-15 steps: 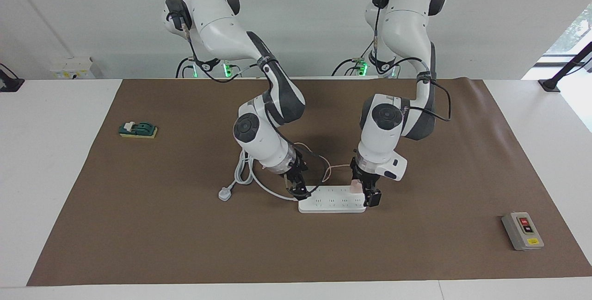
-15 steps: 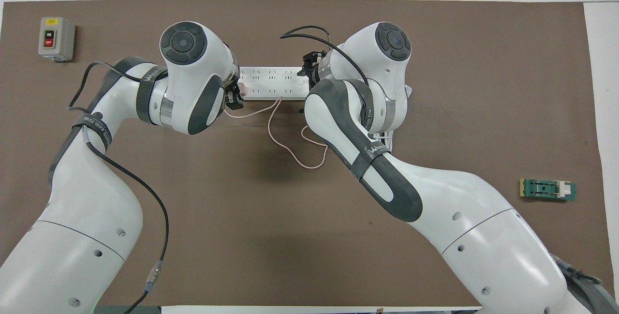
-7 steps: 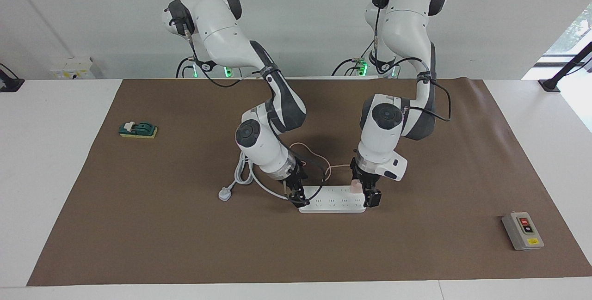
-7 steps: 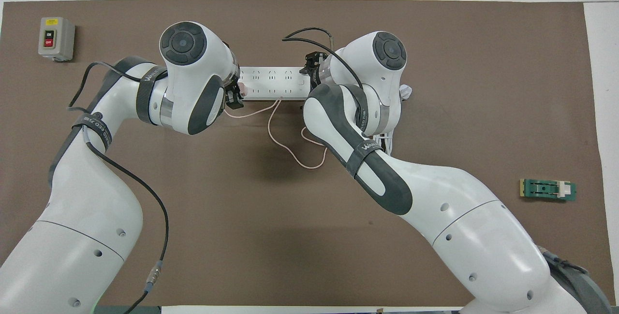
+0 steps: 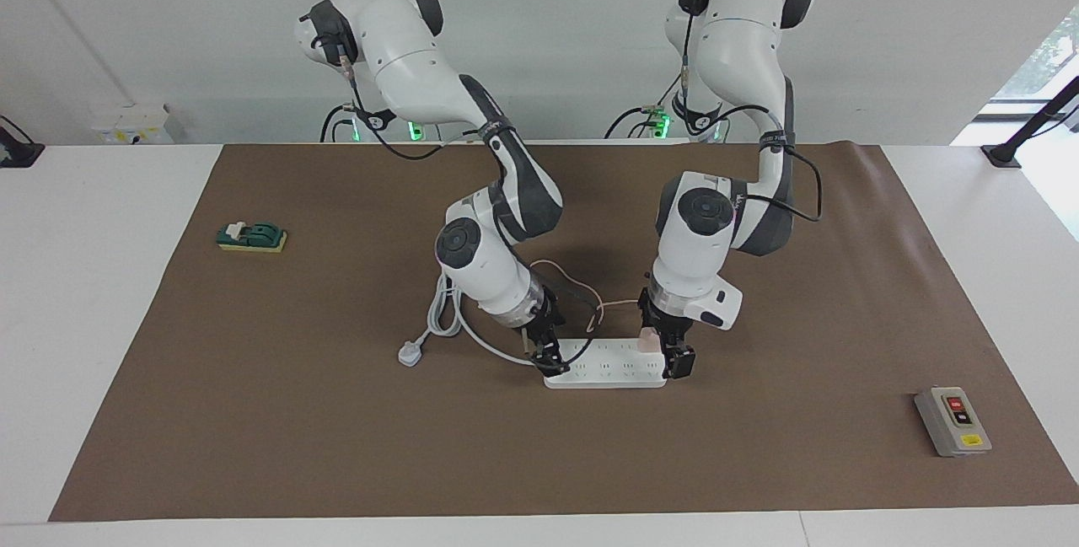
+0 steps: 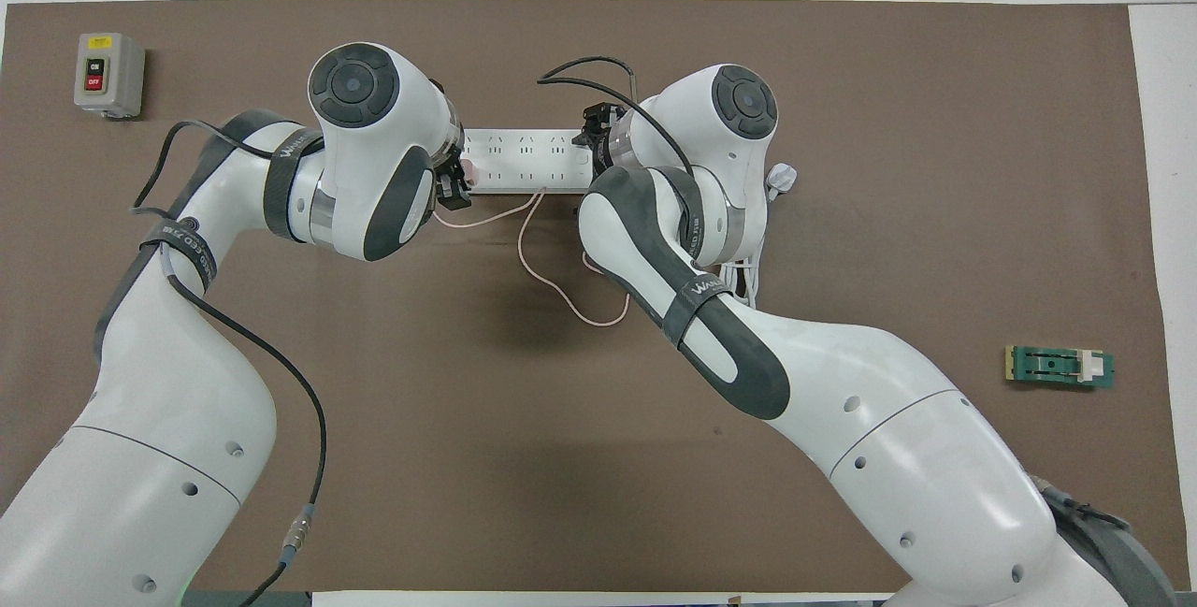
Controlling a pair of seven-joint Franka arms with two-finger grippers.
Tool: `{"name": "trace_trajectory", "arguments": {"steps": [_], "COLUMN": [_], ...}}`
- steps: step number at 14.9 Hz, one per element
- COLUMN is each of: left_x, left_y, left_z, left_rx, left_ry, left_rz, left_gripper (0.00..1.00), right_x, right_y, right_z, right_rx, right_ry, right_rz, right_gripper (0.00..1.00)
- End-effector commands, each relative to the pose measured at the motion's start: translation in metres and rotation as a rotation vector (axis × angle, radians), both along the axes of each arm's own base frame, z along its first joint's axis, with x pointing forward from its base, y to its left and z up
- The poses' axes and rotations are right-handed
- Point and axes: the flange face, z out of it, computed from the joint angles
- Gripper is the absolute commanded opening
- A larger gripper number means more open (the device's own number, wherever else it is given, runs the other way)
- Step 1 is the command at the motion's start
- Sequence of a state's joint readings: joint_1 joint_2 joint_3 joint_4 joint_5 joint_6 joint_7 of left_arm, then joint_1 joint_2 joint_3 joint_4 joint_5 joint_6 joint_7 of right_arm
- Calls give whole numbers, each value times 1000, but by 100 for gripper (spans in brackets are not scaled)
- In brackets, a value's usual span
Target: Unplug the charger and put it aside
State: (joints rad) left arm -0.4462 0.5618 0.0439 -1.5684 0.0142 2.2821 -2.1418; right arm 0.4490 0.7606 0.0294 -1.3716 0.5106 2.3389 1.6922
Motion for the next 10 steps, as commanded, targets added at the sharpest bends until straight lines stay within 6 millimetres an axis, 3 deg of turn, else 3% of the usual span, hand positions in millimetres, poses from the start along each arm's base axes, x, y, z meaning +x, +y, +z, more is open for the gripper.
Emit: {"name": "trace_trajectory", "arguments": {"steps": [1,7,10], "left_x": [-5,-6,-6], "left_y": [5,4,4], "left_z": [-2,-2,-2], "left_rx": [14,13,14], "left_ry": [-17,-18,-18], "left_rz": [6,4,3], "left_gripper": [100,100,100], "right_x": [3,16,21], "right_y": [4,8,4], "right_z": [2,20,16], "right_rx": [20,6,4], "right_ry": [8,-6,5], "right_rz": [-18,35,37], "right_gripper": [100,100,100]}}
